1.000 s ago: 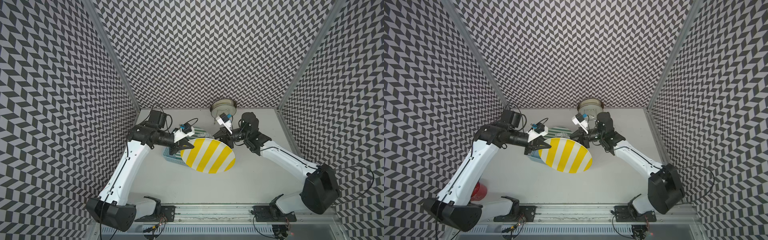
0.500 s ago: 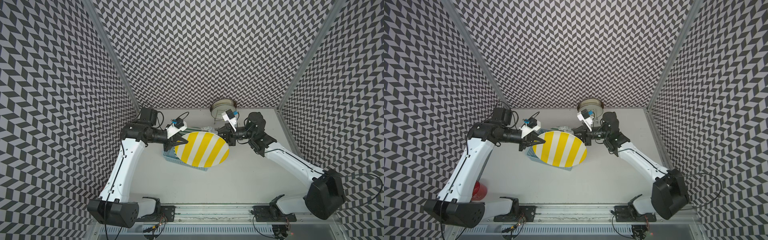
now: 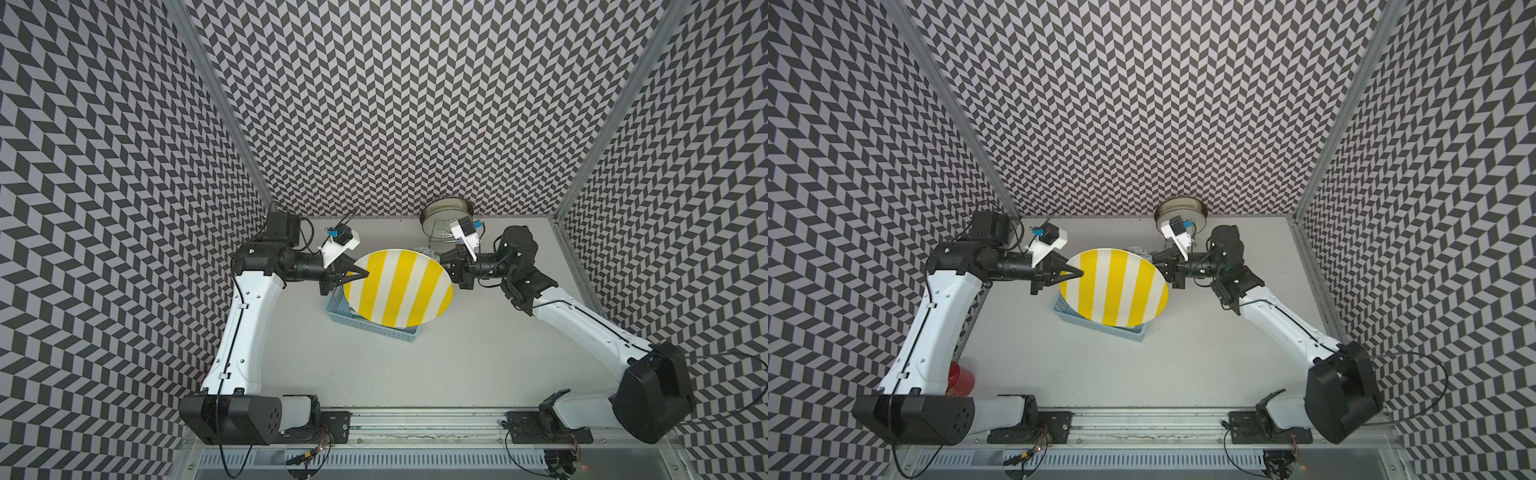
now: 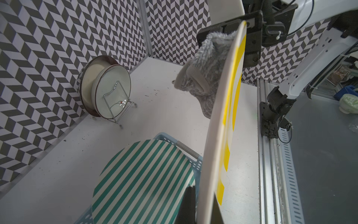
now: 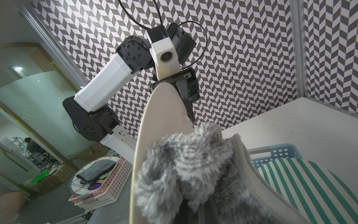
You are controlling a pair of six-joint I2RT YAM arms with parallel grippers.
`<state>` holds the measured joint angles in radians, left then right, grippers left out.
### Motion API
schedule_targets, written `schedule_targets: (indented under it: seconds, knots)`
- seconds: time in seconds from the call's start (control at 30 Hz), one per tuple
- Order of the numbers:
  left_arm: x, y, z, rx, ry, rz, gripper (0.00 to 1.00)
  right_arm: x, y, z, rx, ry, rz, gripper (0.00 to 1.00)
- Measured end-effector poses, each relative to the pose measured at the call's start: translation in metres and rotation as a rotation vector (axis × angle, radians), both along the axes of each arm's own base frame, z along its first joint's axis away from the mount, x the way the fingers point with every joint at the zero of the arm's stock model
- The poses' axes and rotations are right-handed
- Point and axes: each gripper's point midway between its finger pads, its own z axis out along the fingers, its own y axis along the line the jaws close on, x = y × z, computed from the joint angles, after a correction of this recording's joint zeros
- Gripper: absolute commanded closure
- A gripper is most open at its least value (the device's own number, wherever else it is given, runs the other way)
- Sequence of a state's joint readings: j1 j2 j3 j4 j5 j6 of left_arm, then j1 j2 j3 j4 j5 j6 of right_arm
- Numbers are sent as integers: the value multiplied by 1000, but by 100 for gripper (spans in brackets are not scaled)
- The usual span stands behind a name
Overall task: Wipe the wet plate dry
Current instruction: Wipe the plate with towel.
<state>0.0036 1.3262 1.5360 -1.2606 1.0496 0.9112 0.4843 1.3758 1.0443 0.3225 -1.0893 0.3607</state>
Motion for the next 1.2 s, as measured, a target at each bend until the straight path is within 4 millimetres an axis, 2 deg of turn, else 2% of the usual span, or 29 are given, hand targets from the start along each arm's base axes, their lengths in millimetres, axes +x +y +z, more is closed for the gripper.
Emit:
schedule_targets:
  seconds: [0.17,0.33,0.67,0.97,1.2]
  knots:
    - [5,0,12,-76,28,26,100,3,-1,-1,2,6,-12,100]
    - [13,0,23,-170,58,60,100,2,-2,-11,-8,46,-14,100]
    - [26,0,27,-280,101,106,100,6,-3,-18,-20,93,-35,100]
    - [35,6,30,-296,80,131,100,22,-27,-25,27,174,-109,100]
    - [39,6,23,-353,161,156,100,23,-31,-22,60,196,-117,100]
